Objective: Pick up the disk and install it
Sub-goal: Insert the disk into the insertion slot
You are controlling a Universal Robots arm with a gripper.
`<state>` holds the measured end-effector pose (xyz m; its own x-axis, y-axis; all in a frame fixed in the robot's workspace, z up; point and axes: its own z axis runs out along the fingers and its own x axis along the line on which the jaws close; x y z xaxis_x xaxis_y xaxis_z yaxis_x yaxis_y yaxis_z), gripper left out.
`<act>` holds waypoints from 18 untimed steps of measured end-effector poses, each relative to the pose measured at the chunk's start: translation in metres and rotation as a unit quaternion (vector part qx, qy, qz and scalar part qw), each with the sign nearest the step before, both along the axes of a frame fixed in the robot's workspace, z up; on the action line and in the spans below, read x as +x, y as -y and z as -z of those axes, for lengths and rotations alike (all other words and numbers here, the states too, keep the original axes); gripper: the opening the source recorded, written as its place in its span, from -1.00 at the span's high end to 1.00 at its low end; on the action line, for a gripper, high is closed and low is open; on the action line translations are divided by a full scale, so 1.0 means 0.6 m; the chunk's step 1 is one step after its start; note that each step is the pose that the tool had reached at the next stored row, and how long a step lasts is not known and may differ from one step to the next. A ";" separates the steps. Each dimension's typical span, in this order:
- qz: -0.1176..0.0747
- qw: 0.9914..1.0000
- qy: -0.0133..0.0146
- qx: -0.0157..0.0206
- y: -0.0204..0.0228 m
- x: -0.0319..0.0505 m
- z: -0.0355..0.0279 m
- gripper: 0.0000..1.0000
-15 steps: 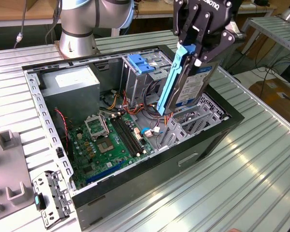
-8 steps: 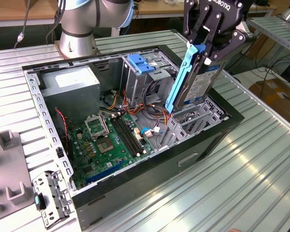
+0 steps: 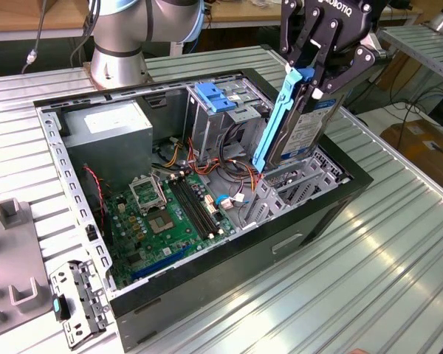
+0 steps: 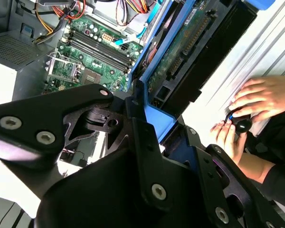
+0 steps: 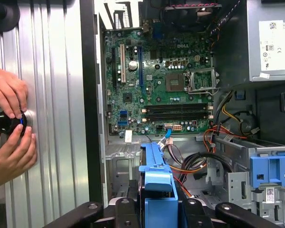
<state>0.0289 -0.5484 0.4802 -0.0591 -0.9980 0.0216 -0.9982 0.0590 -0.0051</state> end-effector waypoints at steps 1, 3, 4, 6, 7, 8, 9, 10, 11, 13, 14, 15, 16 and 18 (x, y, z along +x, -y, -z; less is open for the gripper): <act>0.000 1.000 0.000 0.000 0.0000 0.000 0.000 0.26; 0.000 1.000 0.000 0.000 0.0000 0.000 0.000 0.26; 0.000 1.000 0.000 0.000 0.0008 0.000 0.001 0.26; 0.000 1.000 0.000 0.000 0.0034 0.001 0.004 0.26; 0.000 1.000 0.000 0.000 0.0037 0.004 0.007 0.26; 0.000 1.000 0.000 0.000 0.0037 0.007 0.011 0.26; 0.000 1.000 0.000 0.000 0.0038 0.010 0.013 0.26; 0.000 1.000 0.000 0.000 0.0040 0.014 0.017 0.26; 0.000 1.000 0.000 0.000 0.0040 0.018 0.019 0.26; 0.000 1.000 0.000 0.000 0.0040 0.024 0.023 0.26; 0.000 1.000 0.000 0.000 0.0040 0.026 0.025 0.26; 0.000 1.000 0.000 0.000 0.0040 0.029 0.026 0.26; 0.000 1.000 0.000 0.000 0.0040 0.031 0.028 0.26; 0.000 1.000 0.000 0.000 0.0040 0.035 0.031 0.26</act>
<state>0.0500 -0.5508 0.4614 -0.0590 -0.9980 0.0217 -0.9982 0.0589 -0.0051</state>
